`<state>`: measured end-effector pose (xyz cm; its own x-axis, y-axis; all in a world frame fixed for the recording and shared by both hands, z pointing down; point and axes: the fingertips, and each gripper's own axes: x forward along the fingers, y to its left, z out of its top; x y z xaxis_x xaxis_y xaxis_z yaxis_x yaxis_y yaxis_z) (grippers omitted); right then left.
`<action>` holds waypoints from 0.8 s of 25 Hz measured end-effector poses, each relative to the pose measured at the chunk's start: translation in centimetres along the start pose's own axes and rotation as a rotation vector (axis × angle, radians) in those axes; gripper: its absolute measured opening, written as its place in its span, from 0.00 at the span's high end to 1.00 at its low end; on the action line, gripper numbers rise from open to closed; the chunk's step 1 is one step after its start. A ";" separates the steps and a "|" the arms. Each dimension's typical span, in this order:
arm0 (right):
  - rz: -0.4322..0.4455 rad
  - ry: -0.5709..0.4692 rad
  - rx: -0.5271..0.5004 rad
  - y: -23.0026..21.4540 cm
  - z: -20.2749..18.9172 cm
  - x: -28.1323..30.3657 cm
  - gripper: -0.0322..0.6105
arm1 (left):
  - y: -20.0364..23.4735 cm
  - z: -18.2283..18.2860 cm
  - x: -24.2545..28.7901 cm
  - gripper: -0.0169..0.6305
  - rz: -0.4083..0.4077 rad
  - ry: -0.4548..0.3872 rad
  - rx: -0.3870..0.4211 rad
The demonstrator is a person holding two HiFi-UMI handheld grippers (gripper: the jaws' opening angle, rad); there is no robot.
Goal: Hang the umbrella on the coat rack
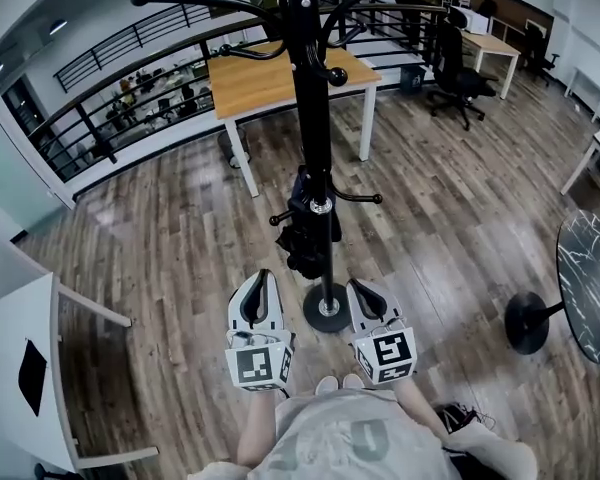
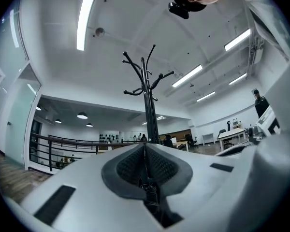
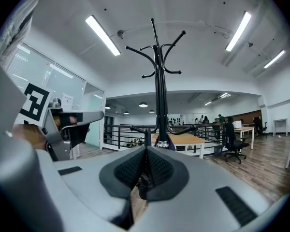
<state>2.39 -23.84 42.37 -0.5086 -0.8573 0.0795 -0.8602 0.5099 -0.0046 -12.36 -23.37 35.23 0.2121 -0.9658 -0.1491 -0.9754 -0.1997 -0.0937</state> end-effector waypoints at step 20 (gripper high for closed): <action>-0.025 0.010 -0.020 0.0 -0.2 0.6 0.90 | 0.9 -1.8 -0.1 0.93 0.041 0.063 -0.029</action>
<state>2.05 -24.32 42.64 -0.4869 -0.8689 0.0890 -0.8715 0.4901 0.0175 -13.40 -23.73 36.95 0.1686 -0.9816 -0.0897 -0.9847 -0.1636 -0.0604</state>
